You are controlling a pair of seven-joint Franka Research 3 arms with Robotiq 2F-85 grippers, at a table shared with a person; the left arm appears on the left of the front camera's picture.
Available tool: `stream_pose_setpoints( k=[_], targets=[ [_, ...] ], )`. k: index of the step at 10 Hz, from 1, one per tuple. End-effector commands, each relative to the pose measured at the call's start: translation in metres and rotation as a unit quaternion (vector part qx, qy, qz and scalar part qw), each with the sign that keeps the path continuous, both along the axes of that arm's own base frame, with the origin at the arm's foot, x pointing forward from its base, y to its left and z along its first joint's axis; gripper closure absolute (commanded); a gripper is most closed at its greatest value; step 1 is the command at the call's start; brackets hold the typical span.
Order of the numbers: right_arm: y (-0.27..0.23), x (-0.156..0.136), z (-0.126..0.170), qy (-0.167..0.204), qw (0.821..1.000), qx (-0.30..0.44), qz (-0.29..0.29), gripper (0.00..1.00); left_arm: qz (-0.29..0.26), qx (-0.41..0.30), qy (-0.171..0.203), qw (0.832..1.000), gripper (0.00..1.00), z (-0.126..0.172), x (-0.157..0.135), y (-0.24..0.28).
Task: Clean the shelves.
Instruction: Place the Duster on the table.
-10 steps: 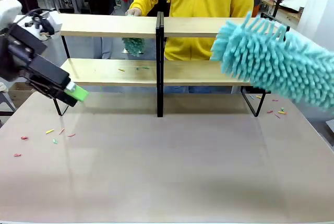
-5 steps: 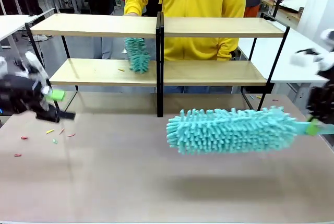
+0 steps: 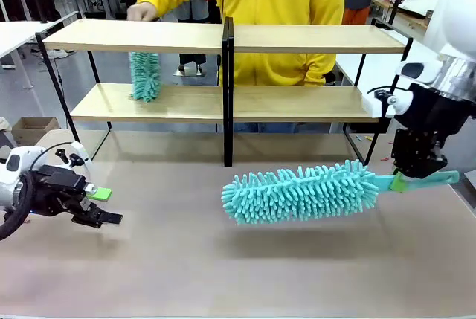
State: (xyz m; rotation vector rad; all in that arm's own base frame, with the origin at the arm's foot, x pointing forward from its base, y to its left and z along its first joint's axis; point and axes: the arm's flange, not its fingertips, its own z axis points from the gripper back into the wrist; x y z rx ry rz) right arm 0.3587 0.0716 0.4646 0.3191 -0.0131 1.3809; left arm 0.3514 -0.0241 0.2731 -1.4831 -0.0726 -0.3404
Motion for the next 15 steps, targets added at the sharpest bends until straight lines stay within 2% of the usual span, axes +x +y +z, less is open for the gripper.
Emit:
stream_pose_setpoints(
  k=[1,4,5,6,7,8,9,10,11,12,13,14,15],
  targets=[
    [0.002,0.010,-0.008,-0.003,0.999,-0.032,-0.031,0.88,0.002,-0.009,-0.012,1.000,0.00,0.024,-0.001,0.003],
    [-0.010,0.018,-0.016,0.018,0.998,0.007,-0.052,0.88,0.002,-0.009,-0.012,1.000,0.00,0.024,-0.001,0.003],
    [-0.019,0.022,-0.015,0.023,0.998,0.006,-0.058,0.30,0.002,-0.009,-0.012,1.000,0.00,0.024,-0.001,0.003],
    [-0.033,0.027,-0.008,0.004,0.996,0.027,-0.088,0.30,0.002,-0.009,-0.012,1.000,0.00,0.024,-0.001,0.003],
    [-0.058,0.032,0.003,-0.034,0.985,0.059,-0.156,0.00,0.002,-0.009,-0.012,1.000,0.00,0.024,-0.001,0.003],
    [-0.089,0.031,0.017,-0.068,0.962,0.104,-0.242,0.26,0.002,-0.009,-0.012,1.000,0.00,0.024,-0.001,0.003],
    [-0.112,0.023,0.027,-0.074,0.947,0.145,-0.277,0.00,0.002,-0.009,-0.012,1.000,0.00,0.024,-0.001,0.003],
    [-0.121,0.007,0.033,-0.025,0.945,0.199,-0.258,0.00,0.002,-0.009,-0.012,1.000,0.00,0.024,-0.001,0.003],
    [-0.118,-0.016,0.035,0.083,0.932,0.261,-0.238,0.00,0.002,-0.009,-0.012,1.000,0.00,0.024,-0.001,0.003],
    [-0.114,-0.043,0.034,0.156,0.911,0.281,-0.260,0.00,0.002,-0.009,-0.012,1.000,0.00,0.024,-0.001,0.003],
    [-0.110,-0.060,0.032,0.172,0.894,0.284,-0.300,0.00,0.002,-0.009,-0.012,1.000,0.00,0.024,-0.001,0.003],
    [-0.095,-0.072,0.028,0.186,0.886,0.273,-0.324,0.00,0.002,-0.009,-0.012,1.000,0.00,0.024,-0.001,0.003],
    [-0.076,-0.079,0.023,0.176,0.879,0.252,-0.365,0.00,0.002,-0.009,-0.012,1.000,0.00,0.024,-0.001,0.003]
  ],
)
